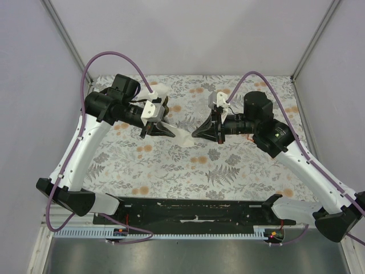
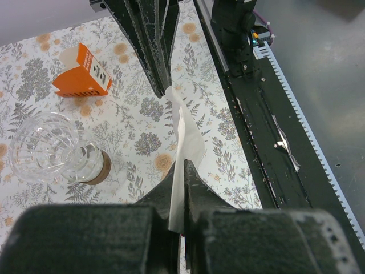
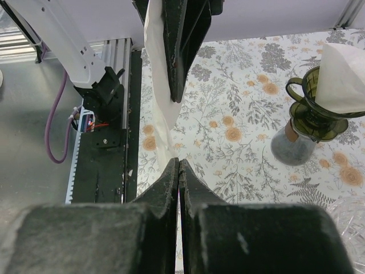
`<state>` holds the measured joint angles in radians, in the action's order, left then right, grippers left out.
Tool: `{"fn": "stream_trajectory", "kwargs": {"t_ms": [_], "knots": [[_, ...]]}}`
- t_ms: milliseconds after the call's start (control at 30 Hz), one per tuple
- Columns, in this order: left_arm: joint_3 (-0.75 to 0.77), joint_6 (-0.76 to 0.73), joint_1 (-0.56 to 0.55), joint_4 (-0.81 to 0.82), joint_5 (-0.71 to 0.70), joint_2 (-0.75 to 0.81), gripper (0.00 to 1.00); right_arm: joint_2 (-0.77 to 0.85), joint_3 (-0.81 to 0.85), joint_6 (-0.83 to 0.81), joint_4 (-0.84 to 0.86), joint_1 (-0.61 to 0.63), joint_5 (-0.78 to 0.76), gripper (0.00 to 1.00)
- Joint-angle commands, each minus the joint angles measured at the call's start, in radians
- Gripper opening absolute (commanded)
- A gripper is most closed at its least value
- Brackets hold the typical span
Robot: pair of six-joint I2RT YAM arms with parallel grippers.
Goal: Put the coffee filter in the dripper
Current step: Place the coffee filter in the coffee dripper.
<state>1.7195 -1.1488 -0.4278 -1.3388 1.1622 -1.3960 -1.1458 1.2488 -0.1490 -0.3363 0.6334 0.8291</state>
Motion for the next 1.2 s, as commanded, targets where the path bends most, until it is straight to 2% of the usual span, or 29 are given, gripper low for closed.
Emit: {"fn": "stream_trajectory", "kwargs": {"t_ms": [0, 567, 933, 1167], "knots": [[0.029, 0.020, -0.003, -0.152, 0.042, 0.006, 0.02, -0.005, 0.018, 0.009, 0.037, 0.011, 0.019, 0.06], [0.029, 0.017, -0.003, -0.154, 0.034, 0.003, 0.02, -0.022, 0.021, -0.001, 0.026, 0.057, 0.088, 0.32], [0.028, 0.017, -0.005, -0.152, 0.033, 0.003, 0.02, -0.055, 0.034, 0.006, 0.022, 0.112, -0.025, 0.25], [0.026, 0.015, -0.003, -0.155, 0.033, 0.002, 0.02, -0.046, 0.014, 0.072, 0.097, 0.120, -0.085, 0.29]]}}
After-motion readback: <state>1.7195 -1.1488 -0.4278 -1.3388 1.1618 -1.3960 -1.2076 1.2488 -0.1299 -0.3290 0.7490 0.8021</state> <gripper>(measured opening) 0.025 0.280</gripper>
